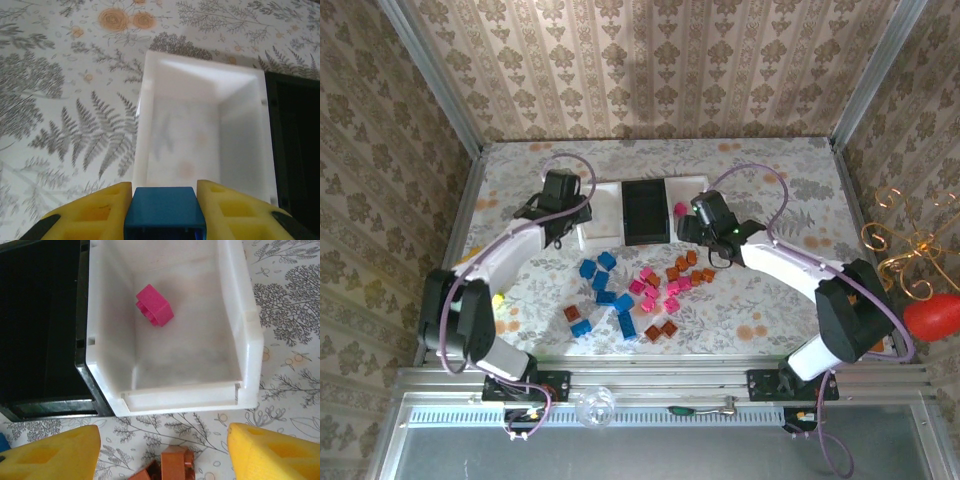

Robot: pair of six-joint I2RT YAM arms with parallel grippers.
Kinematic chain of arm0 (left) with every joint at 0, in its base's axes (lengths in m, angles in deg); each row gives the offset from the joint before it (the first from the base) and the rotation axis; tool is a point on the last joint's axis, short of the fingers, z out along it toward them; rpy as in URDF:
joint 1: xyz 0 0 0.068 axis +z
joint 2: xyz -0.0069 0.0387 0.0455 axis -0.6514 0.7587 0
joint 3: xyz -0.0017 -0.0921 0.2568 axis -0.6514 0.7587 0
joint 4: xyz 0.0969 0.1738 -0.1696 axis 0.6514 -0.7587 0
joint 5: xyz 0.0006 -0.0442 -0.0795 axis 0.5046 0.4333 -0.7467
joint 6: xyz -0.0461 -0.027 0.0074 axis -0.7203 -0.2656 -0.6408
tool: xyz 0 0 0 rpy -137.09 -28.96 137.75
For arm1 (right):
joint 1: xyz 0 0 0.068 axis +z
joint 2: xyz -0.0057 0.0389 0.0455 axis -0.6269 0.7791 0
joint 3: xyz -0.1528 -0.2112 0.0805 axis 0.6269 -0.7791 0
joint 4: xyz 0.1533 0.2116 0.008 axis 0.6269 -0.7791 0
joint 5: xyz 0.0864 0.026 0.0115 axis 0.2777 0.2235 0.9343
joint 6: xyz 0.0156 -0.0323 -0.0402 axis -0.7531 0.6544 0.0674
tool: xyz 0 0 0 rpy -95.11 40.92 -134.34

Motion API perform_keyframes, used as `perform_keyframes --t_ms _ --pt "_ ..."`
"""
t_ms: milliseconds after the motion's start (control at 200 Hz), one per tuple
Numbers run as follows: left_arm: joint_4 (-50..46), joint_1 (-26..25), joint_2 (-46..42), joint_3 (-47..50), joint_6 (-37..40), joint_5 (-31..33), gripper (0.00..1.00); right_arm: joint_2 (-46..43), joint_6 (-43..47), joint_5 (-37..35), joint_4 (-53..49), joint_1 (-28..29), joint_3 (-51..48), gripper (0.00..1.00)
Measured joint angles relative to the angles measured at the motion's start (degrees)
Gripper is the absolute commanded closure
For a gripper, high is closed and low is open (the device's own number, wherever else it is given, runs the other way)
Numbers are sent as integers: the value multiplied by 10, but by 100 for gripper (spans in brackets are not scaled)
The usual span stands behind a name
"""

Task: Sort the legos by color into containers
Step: Place the lego in the container.

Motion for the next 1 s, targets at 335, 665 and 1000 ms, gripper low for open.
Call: perform_keyframes --t_ms 335,665,1000 --pt "7 10 154 -113 1 -48 60 -59 -10 34 -7 10 -84 30" --pt "12 8 151 -119 7 -75 24 -108 36 111 -21 129 -128 27" --pt "50 -42 -87 51 -10 -107 7 -98 82 122 -92 287 -146 28"
